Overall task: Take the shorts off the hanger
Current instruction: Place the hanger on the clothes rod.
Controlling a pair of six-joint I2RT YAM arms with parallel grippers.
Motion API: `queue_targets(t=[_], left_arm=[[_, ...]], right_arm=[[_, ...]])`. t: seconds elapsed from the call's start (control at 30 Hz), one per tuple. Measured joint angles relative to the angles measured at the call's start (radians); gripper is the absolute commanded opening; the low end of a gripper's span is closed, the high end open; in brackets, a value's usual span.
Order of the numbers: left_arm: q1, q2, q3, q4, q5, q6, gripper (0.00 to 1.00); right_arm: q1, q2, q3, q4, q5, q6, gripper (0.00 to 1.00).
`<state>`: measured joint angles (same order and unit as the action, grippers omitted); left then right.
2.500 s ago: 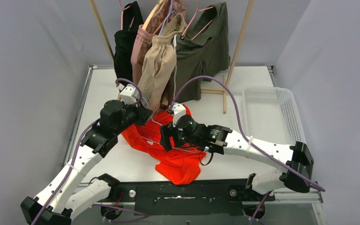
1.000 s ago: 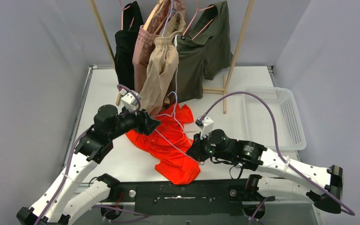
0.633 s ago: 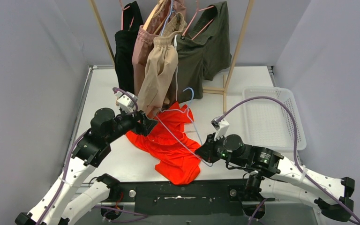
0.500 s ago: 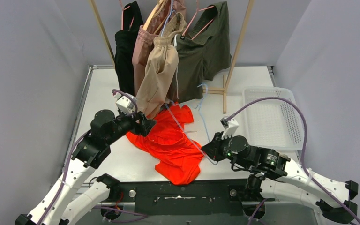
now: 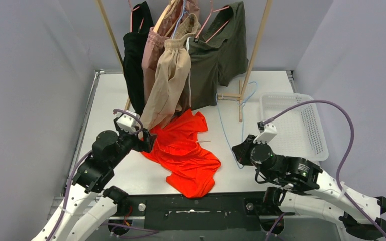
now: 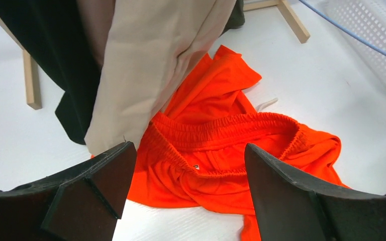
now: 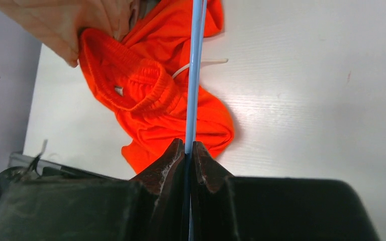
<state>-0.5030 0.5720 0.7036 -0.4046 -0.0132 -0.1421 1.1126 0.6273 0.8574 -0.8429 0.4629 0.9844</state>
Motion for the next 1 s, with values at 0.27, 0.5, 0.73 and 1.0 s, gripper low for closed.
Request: queue_targets(t=[0.27, 0.5, 0.73, 1.0], left_arm=[[0.000, 0.010, 0.042, -0.047, -0.100, 0.034, 0.84], [0.000, 0.069, 0.092, -0.112, -0.244, 0.003, 0.87], [0.021, 0.163, 0.123, -0.154, -0.268, -0.114, 0.89], [0.032, 0.148, 0.163, -0.143, -0.282, -0.188, 0.89]], right_arm=[[0.000, 0.433, 0.283, -0.083, 0.258, -0.049, 0.00], [-0.087, 0.452, 0.279, 0.032, 0.364, -0.193, 0.00], [-0.399, 0.332, 0.213, 0.274, 0.035, -0.414, 0.00], [-0.498, 0.409, 0.273, 0.309, -0.166, -0.523, 0.00]])
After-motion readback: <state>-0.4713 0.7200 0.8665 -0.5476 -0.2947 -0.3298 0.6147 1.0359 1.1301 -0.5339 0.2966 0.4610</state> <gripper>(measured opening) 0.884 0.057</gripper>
